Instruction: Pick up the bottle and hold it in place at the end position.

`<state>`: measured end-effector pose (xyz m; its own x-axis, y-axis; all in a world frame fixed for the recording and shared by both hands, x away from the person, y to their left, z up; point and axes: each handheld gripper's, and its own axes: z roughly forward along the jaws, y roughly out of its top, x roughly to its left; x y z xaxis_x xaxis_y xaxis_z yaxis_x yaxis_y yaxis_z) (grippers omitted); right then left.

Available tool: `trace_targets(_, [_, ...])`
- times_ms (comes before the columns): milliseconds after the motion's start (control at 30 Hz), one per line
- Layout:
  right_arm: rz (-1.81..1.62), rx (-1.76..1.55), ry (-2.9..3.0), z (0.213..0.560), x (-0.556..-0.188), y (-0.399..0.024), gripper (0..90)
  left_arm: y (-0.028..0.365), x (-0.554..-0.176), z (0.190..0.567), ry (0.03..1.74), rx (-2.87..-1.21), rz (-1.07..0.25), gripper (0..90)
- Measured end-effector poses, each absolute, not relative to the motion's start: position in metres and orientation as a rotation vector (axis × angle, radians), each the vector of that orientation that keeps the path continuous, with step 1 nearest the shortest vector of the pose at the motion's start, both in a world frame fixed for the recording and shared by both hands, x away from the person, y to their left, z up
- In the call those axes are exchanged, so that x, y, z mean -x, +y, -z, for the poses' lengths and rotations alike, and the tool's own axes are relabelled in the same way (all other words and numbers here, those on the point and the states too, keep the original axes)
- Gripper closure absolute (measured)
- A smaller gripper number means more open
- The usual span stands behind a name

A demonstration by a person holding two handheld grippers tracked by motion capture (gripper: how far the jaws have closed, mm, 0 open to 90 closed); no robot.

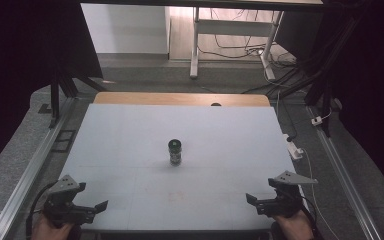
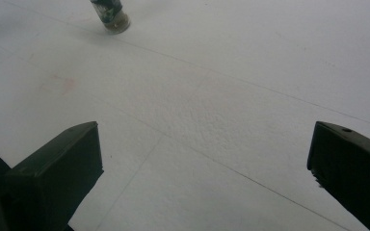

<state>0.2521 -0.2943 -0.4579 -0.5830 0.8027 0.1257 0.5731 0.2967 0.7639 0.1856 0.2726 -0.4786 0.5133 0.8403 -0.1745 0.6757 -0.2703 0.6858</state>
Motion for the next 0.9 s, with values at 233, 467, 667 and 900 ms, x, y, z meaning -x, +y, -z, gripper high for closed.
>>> trace_targets(233, [-1.159,-1.27,2.287,0.4589,-0.2543,-0.2958,0.0,0.2729,-0.1877,0.4783,1.231,-2.024,-0.271,0.0])
trace_targets(467, [-1.158,-1.278,2.296,0.4589,-0.255,-0.2951,0.0,0.2739,-0.1876,0.4789,1.234,-2.023,-0.259,0.0])
trace_targets(667, [-1.144,-1.253,2.308,0.4587,-0.2542,-0.2928,0.0,0.2749,-0.1885,0.4794,1.229,-2.023,-0.24,0.0])
trace_targets(900, [-1.142,-1.252,2.314,0.4588,-0.2543,-0.2925,0.0,0.2727,-0.1901,0.4784,1.203,-2.026,-0.26,0.0])
